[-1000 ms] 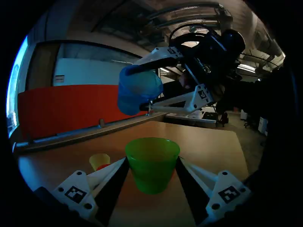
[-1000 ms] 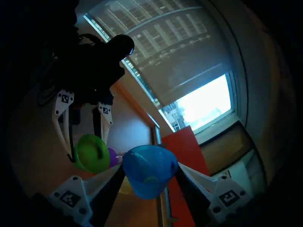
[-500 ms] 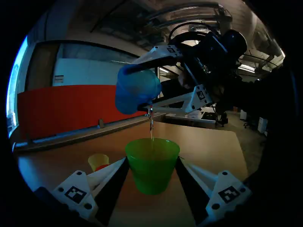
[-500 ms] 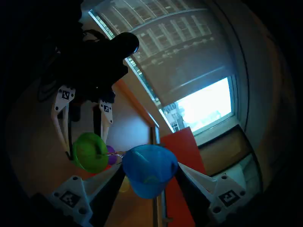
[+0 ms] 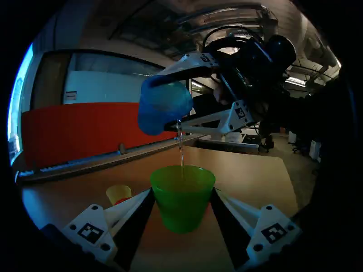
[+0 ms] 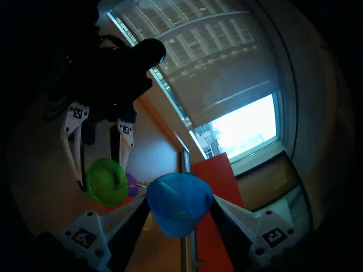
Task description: Pour water
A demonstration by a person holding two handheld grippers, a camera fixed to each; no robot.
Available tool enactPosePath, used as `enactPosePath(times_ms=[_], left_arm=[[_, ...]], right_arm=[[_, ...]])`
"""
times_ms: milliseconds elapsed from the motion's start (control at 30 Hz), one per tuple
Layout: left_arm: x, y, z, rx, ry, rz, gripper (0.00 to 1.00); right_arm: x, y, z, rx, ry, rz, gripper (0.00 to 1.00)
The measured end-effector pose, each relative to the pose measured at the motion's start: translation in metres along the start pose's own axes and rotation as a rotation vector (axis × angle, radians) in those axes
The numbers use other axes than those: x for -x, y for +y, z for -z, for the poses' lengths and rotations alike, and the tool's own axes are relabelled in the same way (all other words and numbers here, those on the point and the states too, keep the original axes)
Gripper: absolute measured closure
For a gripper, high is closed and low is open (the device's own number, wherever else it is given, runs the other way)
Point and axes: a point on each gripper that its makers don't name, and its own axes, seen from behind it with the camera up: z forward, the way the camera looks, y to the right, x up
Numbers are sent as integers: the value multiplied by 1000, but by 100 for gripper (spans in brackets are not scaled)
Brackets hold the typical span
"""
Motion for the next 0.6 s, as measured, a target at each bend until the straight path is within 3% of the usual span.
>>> enactPosePath(times_ms=[600], left_arm=[[-2, 3, 2, 4, 10, -12, 17]], right_arm=[[-3, 1, 0, -3, -3, 38, 9]])
